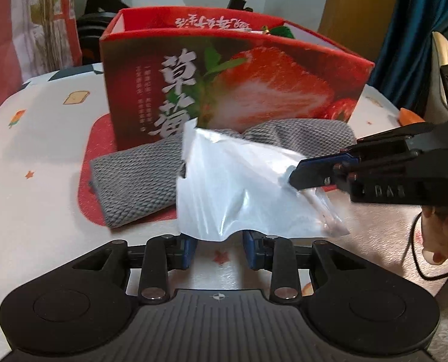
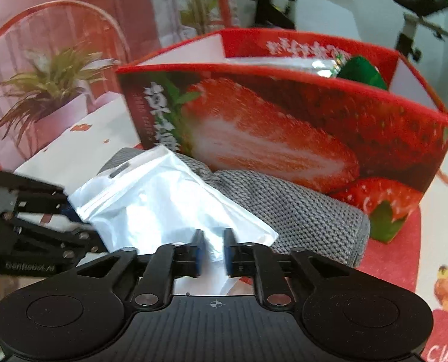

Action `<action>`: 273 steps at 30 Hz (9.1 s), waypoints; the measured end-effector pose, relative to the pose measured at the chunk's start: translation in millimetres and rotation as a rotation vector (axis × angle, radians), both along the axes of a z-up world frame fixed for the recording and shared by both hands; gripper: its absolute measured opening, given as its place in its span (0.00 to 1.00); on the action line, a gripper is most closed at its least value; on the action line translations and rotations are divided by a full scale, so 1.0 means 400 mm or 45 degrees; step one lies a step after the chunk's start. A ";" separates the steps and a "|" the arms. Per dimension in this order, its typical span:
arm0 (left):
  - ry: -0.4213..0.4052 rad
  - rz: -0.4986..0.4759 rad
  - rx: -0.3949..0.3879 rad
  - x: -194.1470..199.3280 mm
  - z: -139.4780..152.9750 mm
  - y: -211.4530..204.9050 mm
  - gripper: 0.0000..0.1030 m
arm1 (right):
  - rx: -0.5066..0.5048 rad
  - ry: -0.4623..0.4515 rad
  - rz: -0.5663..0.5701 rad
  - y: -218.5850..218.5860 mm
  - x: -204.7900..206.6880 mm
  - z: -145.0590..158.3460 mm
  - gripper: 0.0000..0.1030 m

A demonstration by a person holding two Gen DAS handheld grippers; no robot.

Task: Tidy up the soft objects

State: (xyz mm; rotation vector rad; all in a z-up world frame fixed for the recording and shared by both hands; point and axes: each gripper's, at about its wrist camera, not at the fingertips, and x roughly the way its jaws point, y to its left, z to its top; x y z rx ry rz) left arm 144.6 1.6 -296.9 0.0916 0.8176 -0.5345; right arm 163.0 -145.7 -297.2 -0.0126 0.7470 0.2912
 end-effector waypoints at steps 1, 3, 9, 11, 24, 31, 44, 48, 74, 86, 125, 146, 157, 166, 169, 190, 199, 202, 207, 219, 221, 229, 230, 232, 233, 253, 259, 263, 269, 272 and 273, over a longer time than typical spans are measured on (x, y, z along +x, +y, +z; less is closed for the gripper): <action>0.013 0.005 -0.023 0.004 0.004 0.000 0.33 | -0.022 -0.015 0.013 0.005 -0.007 0.004 0.24; 0.047 0.026 -0.086 0.014 0.014 0.004 0.33 | -0.066 -0.065 0.036 0.012 -0.023 0.014 0.28; 0.069 0.067 -0.193 0.040 0.047 0.006 0.33 | -0.097 -0.151 0.053 0.004 -0.052 0.065 0.41; 0.059 0.064 -0.210 0.048 0.064 0.003 0.33 | -0.091 -0.178 0.046 -0.003 -0.060 0.085 0.42; 0.026 0.104 -0.248 0.115 0.103 -0.044 0.33 | 0.011 -0.325 -0.085 -0.087 -0.086 0.143 0.51; 0.027 0.151 -0.284 0.149 0.107 -0.050 0.33 | 0.151 -0.346 -0.126 -0.137 -0.085 0.130 0.58; 0.000 0.125 -0.227 0.163 0.107 -0.048 0.34 | 0.217 -0.188 -0.217 -0.136 0.012 0.034 0.29; -0.086 0.109 -0.145 0.147 0.124 -0.039 0.36 | 0.229 -0.186 -0.221 -0.140 0.022 0.032 0.26; -0.160 -0.102 -0.110 0.133 0.155 -0.040 0.24 | 0.180 -0.304 -0.233 -0.151 -0.015 0.108 0.13; -0.322 -0.024 -0.238 0.095 0.276 0.004 0.24 | 0.193 -0.488 -0.139 -0.144 -0.015 0.273 0.13; -0.017 0.080 -0.174 0.336 0.252 0.007 0.25 | 0.200 0.121 -0.308 -0.121 0.352 0.150 0.11; -0.314 0.210 -0.175 0.189 0.307 0.045 0.42 | 0.046 -0.326 -0.299 -0.114 0.174 0.228 0.35; -0.250 0.368 -0.168 0.111 0.229 0.082 0.42 | 0.025 -0.510 -0.408 -0.141 -0.013 0.202 0.35; -0.177 0.386 -0.120 0.100 0.165 0.075 0.43 | 0.047 -0.569 -0.639 -0.177 -0.110 0.139 0.53; -0.153 0.386 -0.109 0.096 0.146 0.071 0.43 | 0.073 -0.518 -0.683 -0.191 -0.111 0.103 0.53; -0.005 0.470 -0.028 0.124 0.049 0.063 0.56 | 0.134 -0.237 -0.578 -0.160 -0.032 -0.071 0.46; 0.041 0.495 -0.039 0.135 0.031 0.062 0.64 | 0.156 -0.187 -0.545 -0.167 -0.020 -0.080 0.37; 0.053 0.505 -0.056 0.139 0.027 0.068 0.66 | 0.161 -0.177 -0.541 -0.168 -0.016 -0.082 0.37; 0.067 0.522 -0.047 0.144 0.018 0.073 0.69 | 0.161 -0.170 -0.539 -0.169 -0.013 -0.084 0.37; 0.063 0.497 0.007 0.161 0.014 0.056 0.80 | 0.157 -0.164 -0.536 -0.168 -0.010 -0.088 0.37; 0.060 0.496 0.023 0.163 0.013 0.050 0.80 | 0.158 -0.164 -0.536 -0.168 -0.010 -0.088 0.37; 0.014 0.470 0.044 0.139 0.012 0.039 0.70 | 0.154 -0.161 -0.514 -0.164 -0.007 -0.091 0.30; 0.015 0.466 0.042 0.138 0.014 0.039 0.70 | 0.152 -0.160 -0.510 -0.163 -0.007 -0.091 0.29; 0.018 0.459 0.036 0.138 0.015 0.041 0.62 | 0.152 -0.158 -0.497 -0.161 -0.006 -0.091 0.25; 0.019 0.447 0.029 0.138 0.017 0.042 0.58 | 0.151 -0.157 -0.490 -0.159 -0.006 -0.090 0.24; -0.128 0.355 -0.028 0.050 0.120 0.039 0.23 | 0.199 -0.268 -0.408 -0.165 -0.077 0.002 0.12; -0.274 0.304 -0.046 0.024 0.210 0.050 0.23 | 0.222 -0.384 -0.367 -0.176 -0.108 0.085 0.12; -0.355 0.307 -0.077 0.017 0.268 0.060 0.23 | 0.219 -0.466 -0.315 -0.179 -0.119 0.155 0.12; -0.455 0.306 -0.121 0.029 0.339 0.054 0.23 | 0.200 -0.555 -0.267 -0.190 -0.094 0.257 0.12; -0.506 0.262 -0.100 0.042 0.368 0.037 0.23 | 0.183 -0.578 -0.264 -0.207 -0.059 0.299 0.12; -0.525 0.250 -0.098 0.050 0.377 0.032 0.23 | 0.180 -0.585 -0.261 -0.215 -0.047 0.313 0.12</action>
